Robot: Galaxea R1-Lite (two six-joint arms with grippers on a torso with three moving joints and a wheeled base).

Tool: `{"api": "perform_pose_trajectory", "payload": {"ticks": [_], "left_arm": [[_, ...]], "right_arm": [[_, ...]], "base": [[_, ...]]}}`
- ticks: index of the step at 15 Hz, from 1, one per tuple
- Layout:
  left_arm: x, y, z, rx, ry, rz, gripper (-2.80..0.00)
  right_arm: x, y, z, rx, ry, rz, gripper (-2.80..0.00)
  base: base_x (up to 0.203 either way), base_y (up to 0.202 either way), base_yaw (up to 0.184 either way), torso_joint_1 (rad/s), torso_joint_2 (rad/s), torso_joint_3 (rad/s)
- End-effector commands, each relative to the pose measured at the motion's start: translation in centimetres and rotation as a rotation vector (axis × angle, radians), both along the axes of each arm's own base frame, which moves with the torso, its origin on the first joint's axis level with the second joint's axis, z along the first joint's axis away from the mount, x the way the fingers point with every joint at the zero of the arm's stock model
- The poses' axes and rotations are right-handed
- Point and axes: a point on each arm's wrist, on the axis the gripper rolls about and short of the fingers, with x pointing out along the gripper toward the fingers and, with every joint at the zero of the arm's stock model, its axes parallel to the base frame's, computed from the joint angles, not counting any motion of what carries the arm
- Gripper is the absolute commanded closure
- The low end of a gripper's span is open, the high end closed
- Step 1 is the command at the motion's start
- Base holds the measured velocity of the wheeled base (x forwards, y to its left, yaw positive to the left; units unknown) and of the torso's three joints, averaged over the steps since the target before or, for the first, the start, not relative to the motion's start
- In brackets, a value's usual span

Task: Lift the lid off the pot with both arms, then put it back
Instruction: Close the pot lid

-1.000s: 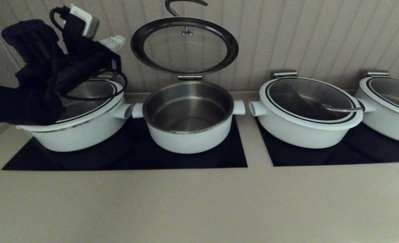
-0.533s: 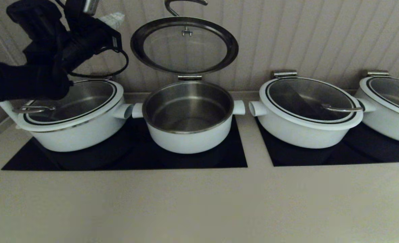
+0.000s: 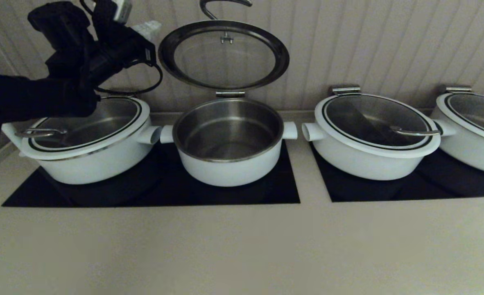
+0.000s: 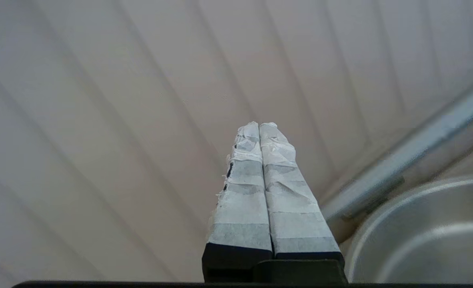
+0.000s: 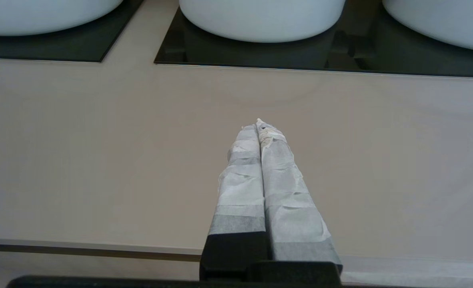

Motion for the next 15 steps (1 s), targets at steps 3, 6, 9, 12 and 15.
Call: {"api": "perform_pose_trajectory", "payload": {"ticks": [3,6,9,12,15], "left_arm": [[-0.2,-0.5,-0.1,0.007,0.003,-0.019,0.00],[-0.8,-1.4,-1.2,0.014,0.046,-0.040,0.00],[-1.6,-2.3,-1.7,0.018,0.069,-0.065,0.00],[-2.0,-2.7,-1.8,0.018,0.075,-0.073,0.00],[-2.5,-2.6,-2.2,0.021,0.095,-0.074,0.00]], "right_arm": [[0.0,0.0,0.0,0.000,0.000,0.001,0.00],[0.0,0.0,0.0,0.000,0.001,0.001,0.00],[0.0,0.0,0.0,0.000,0.000,0.001,0.00],[0.0,0.0,0.0,0.000,0.000,0.001,0.00],[0.0,0.0,0.0,0.000,0.000,0.001,0.00]], "base": [[0.000,0.000,0.000,0.000,0.00,0.000],[0.000,0.000,0.000,0.000,0.00,0.000],[0.000,0.000,0.000,0.000,0.00,0.000],[0.000,0.000,0.000,0.000,0.00,0.000],[0.000,0.000,0.000,0.000,0.00,0.000]]}}
